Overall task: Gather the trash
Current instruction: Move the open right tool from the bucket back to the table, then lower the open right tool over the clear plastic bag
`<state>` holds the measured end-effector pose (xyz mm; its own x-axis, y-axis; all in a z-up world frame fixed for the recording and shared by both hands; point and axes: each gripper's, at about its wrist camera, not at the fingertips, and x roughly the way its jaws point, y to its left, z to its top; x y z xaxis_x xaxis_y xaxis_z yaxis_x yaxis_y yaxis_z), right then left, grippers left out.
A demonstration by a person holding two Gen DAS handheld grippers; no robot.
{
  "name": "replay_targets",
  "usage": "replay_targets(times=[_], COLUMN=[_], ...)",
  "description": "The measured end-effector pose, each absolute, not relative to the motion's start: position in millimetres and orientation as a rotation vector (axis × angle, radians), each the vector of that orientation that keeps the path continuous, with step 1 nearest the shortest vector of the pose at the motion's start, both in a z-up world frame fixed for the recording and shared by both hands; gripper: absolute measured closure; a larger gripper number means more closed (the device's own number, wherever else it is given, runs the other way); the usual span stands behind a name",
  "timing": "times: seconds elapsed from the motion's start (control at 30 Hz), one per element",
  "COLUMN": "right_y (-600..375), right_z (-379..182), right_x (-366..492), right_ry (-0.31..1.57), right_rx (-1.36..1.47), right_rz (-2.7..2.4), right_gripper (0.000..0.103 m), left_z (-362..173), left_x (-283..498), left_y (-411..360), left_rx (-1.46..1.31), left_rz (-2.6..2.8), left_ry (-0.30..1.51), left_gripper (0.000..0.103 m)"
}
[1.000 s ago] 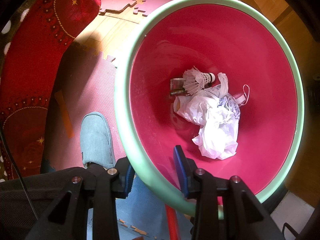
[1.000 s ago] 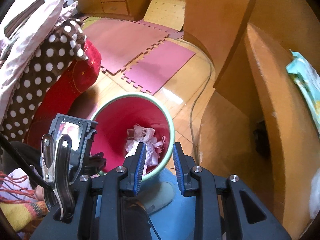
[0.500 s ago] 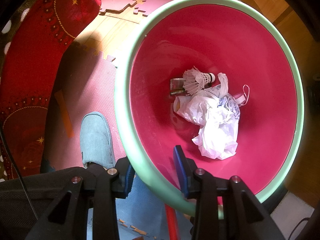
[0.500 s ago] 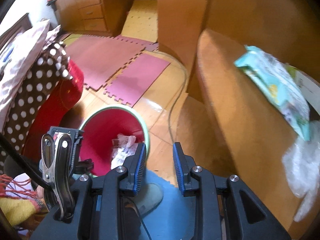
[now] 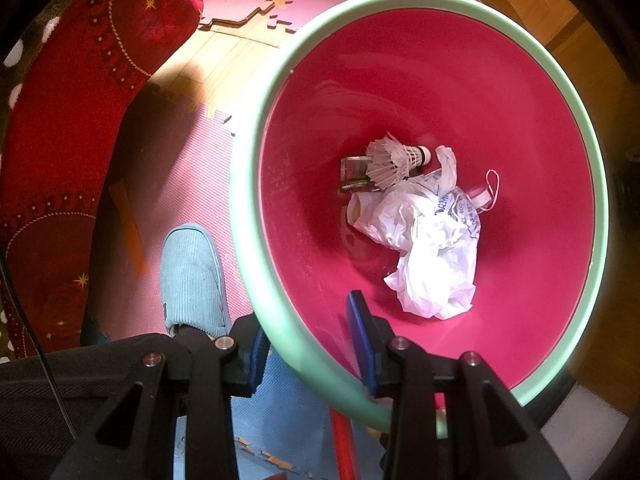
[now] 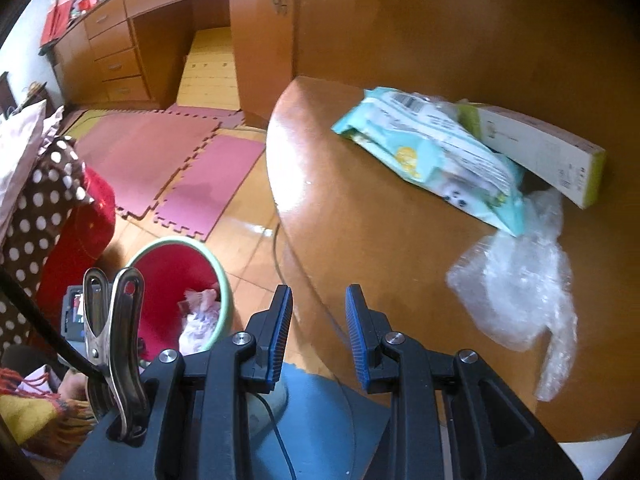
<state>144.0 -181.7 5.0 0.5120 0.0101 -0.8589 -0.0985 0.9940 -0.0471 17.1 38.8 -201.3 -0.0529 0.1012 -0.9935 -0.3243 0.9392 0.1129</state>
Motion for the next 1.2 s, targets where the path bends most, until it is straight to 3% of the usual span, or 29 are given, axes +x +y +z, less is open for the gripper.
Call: replay_targets(times=[0.57,0.7,1.2], right_y=[-211.5,-222.7,-252.5], right_z=[16.9,16.6,20.2], right_x=[129.1,127.0,123.2], right_ry=[1.021,1.025,1.027], right_rx=[-0.089,-0.087,-0.086], right_rz=[-0.042,-0.091,-0.191], right_gripper=[0.074,0.066,0.065], left_z=[-200.9,-200.3,-199.6], left_x=[16.9,17.3,17.6], left_y=[38.7,38.7,38.3], left_rx=[-0.175,-0.175,-0.174], left_rz=[0.350,0.352,0.352], left_ry=[1.588,1.587,1.586], left_gripper=[0.065,0.065,0.065])
